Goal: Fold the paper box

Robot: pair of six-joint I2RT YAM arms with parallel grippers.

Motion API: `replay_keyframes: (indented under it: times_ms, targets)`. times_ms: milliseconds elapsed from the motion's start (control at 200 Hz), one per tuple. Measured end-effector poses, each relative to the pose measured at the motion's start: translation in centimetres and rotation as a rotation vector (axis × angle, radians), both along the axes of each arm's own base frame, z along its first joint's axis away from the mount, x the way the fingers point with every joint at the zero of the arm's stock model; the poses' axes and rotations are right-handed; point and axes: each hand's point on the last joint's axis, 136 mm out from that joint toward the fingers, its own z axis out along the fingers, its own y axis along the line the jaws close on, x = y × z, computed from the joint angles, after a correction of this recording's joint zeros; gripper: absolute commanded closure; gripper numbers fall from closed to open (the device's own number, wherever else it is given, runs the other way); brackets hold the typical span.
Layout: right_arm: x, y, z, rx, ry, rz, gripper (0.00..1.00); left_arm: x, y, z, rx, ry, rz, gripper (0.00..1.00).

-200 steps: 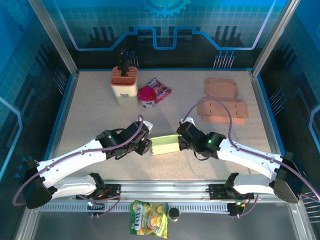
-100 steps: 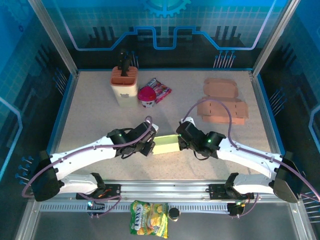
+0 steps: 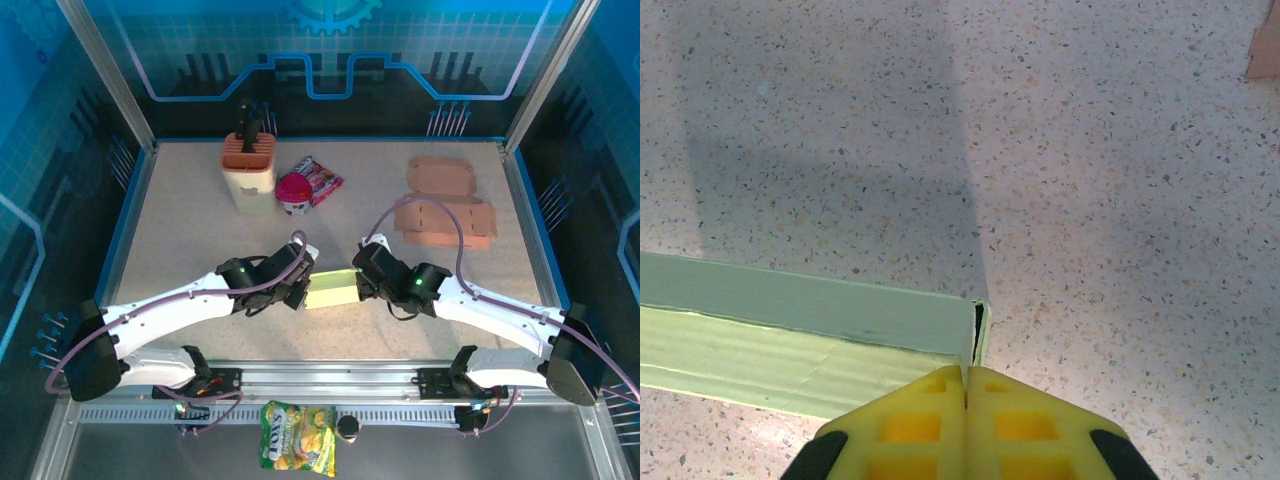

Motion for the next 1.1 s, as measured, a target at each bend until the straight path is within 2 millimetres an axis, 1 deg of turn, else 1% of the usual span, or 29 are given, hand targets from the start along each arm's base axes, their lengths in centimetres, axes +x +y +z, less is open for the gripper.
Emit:
replay_keyframes:
  times_ms: [195, 430, 810, 1101]
  targets:
    - [0.0, 0.0, 0.0, 0.001, 0.0, -0.001, 1.0, -0.03, -0.04, 0.03, -0.001, -0.001, 0.002, 0.89]
    - [-0.1, 0.08, -0.01, 0.006, 0.003, -0.005, 1.0, 0.06, -0.01, 0.14, -0.025, 0.006, 0.052, 1.0]
    - [-0.43, 0.18, 0.03, 0.003, -0.004, -0.018, 1.0, 0.2, -0.31, 0.48, -0.133, 0.053, 0.213, 1.0]
    - [-0.52, 0.13, 0.09, -0.004, -0.003, -0.032, 1.0, 0.23, -0.55, 0.58, -0.184, 0.074, 0.278, 1.0]
